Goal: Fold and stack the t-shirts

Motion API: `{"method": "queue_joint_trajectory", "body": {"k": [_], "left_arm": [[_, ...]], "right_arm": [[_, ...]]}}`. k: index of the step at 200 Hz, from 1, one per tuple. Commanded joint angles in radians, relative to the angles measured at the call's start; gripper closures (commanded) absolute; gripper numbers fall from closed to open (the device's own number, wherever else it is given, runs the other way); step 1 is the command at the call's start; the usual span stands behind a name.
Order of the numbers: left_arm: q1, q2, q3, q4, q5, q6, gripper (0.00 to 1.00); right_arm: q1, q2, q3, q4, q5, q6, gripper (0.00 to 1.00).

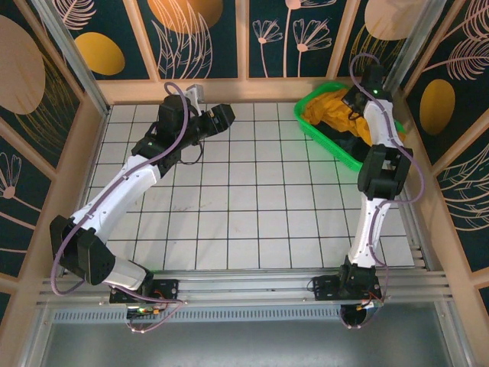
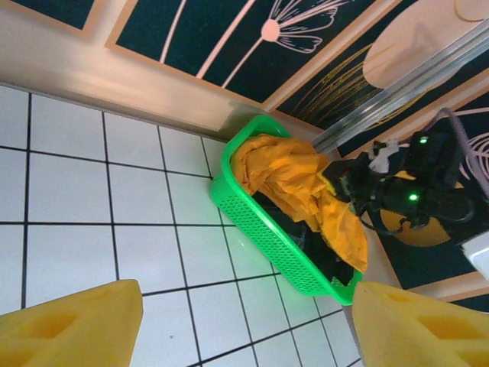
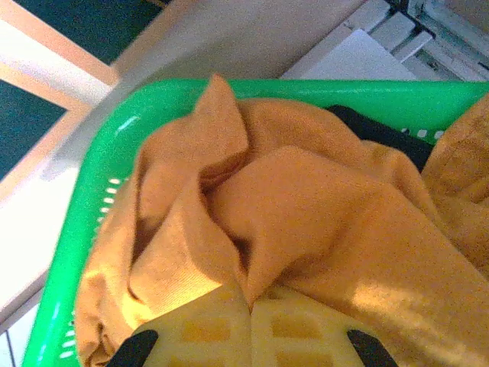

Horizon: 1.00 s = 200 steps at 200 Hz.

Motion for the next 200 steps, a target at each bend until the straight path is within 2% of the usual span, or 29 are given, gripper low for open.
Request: {"method": "queue_joint_trajectory", "body": {"k": [1, 29, 57, 79, 110, 139, 159, 175, 190, 200], "left_arm": [[0.000, -0.018, 0.031, -0.032, -0.040, 0.012, 0.29], [0.000, -0.006, 0.036, -0.052, -0.091, 0.023, 0.30], [0.000, 0.004, 0.051, -0.103, -0.176, 0.042, 0.30], [0.000, 0.012, 0.059, -0.144, -0.233, 0.052, 0.31], [0.002, 0.026, 0.068, -0.215, -0.326, 0.046, 0.31], [0.008, 0.023, 0.066, -0.293, -0.456, 0.015, 0.31], [0.021, 0.013, 0.069, -0.345, -0.536, -0.009, 0.29], [0.032, -0.005, 0.070, -0.382, -0.599, -0.017, 0.27], [0.041, -0.031, 0.063, -0.412, -0.650, -0.020, 0.24], [0.048, -0.053, 0.049, -0.426, -0.667, -0.019, 0.23]], "right_arm": [[0.014, -0.181, -0.043, 0.075, 0.005, -0.038, 1.00], [0.031, -0.429, -0.228, 0.199, 0.031, -0.056, 1.00], [0.068, -0.694, -0.499, 0.342, 0.046, -0.052, 1.00], [0.148, -0.862, -0.646, 0.408, 0.037, -0.079, 1.00], [0.325, -1.006, -0.683, 0.419, 0.057, -0.121, 1.00], [0.548, -1.015, -0.660, 0.395, 0.094, -0.114, 1.00], [0.714, -0.951, -0.688, 0.399, 0.121, -0.094, 1.00], [0.802, -0.874, -0.714, 0.410, 0.113, -0.070, 1.00], [0.853, -0.770, -0.729, 0.424, 0.029, -0.062, 1.00], [0.870, -0.696, -0.713, 0.417, -0.089, -0.059, 1.00]]}}
